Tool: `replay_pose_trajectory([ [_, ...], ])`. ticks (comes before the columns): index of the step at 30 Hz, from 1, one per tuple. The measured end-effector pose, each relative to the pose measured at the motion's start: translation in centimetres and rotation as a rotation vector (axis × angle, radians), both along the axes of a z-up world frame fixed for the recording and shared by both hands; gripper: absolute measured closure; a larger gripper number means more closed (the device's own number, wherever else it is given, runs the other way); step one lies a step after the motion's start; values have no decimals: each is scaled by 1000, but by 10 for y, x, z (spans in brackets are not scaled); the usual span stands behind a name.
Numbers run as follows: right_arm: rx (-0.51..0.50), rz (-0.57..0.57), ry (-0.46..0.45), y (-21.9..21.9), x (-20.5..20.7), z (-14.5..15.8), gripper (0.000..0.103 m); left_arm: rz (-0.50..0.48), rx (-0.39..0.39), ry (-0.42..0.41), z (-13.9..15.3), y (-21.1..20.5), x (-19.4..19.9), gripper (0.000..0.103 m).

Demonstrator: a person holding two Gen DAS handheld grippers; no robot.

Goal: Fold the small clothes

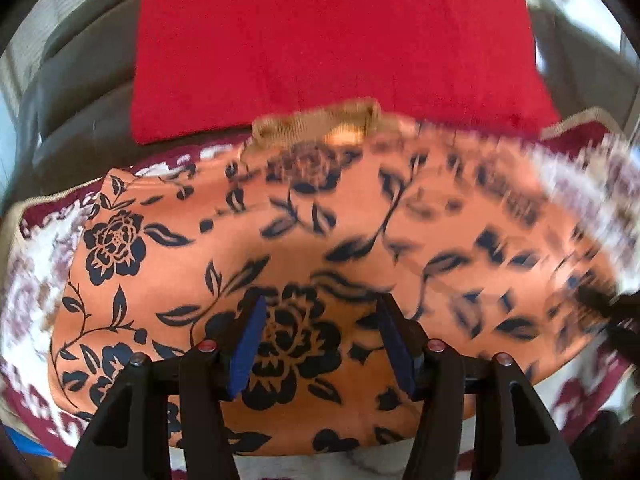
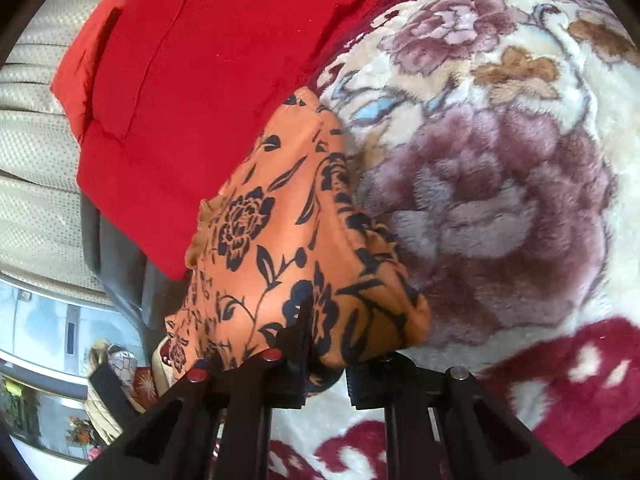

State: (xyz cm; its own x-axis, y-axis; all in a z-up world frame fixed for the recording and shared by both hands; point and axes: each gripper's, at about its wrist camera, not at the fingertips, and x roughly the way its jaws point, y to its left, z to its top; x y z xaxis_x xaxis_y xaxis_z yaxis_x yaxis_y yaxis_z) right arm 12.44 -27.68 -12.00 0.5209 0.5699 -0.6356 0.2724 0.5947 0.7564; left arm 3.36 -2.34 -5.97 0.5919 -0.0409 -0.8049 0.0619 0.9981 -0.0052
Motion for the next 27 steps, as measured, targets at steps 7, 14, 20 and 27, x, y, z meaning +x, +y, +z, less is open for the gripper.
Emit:
replay_pose_trajectory([
  [7,78,-42,-22,1,4,-5,54,-33,37,42,-19,-9,14,43],
  [14,16,-50,-7,3,7,-2,77,-1,-12,-1,-8,6,11,42],
  [20,-7,-68,4,7,7,-1,76,5,-63,-8,1,8,6,41],
  [27,-211,-25,-26,31,16,30,91,-48,8,52,-26,1,17,38],
])
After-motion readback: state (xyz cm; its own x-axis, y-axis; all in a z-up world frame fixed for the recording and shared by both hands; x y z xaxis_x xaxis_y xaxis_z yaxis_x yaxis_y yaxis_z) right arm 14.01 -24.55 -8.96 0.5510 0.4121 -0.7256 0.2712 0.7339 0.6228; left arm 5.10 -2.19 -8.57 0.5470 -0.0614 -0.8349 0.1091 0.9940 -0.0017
